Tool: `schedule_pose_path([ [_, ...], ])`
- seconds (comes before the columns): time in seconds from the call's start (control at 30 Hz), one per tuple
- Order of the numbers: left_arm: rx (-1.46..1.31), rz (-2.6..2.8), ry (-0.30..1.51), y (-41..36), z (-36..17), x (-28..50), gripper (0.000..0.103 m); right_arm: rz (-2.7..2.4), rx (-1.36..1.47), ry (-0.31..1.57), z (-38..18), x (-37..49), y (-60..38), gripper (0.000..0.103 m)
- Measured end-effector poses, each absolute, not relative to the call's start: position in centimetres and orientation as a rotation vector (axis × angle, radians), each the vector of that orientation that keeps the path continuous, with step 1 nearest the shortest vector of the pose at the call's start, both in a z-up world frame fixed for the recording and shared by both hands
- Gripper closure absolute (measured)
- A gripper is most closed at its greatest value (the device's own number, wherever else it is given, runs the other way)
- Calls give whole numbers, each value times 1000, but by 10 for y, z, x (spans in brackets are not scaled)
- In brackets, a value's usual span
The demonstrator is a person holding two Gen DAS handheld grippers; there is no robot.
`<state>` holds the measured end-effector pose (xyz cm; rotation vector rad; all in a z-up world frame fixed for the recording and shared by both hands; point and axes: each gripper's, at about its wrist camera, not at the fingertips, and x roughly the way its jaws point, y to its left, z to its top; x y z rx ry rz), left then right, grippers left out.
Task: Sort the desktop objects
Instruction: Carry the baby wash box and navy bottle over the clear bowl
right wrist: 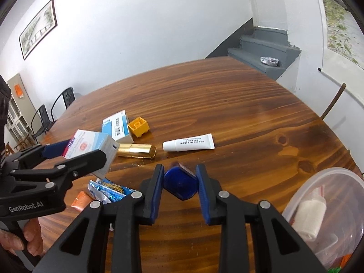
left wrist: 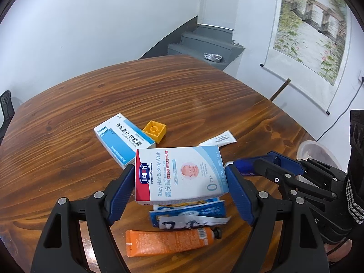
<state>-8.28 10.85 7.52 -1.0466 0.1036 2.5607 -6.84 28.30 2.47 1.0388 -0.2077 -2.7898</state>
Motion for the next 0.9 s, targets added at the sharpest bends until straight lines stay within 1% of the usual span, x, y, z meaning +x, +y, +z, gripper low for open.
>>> schedule_pose_path([
  [0.17, -1010, 2541, 142, 121, 80, -70, 21, -2832, 955, -292, 34, -49, 295, 71],
  [0.47, -996, 2492, 187, 149, 79, -52, 21, -2918, 837, -571, 42, -1, 346, 71],
  [0.63, -993, 2446, 196, 170, 78, -41, 21, -2951, 816, -660, 43, 24, 378, 72],
  [0.73, -993, 2423, 188, 182, 79, -35, 21, -2898, 804, -747, 40, 36, 393, 71],
  [0.9, -975, 2387, 194, 206, 83, -25, 21, -2848, 752, -842, 44, 53, 413, 71],
])
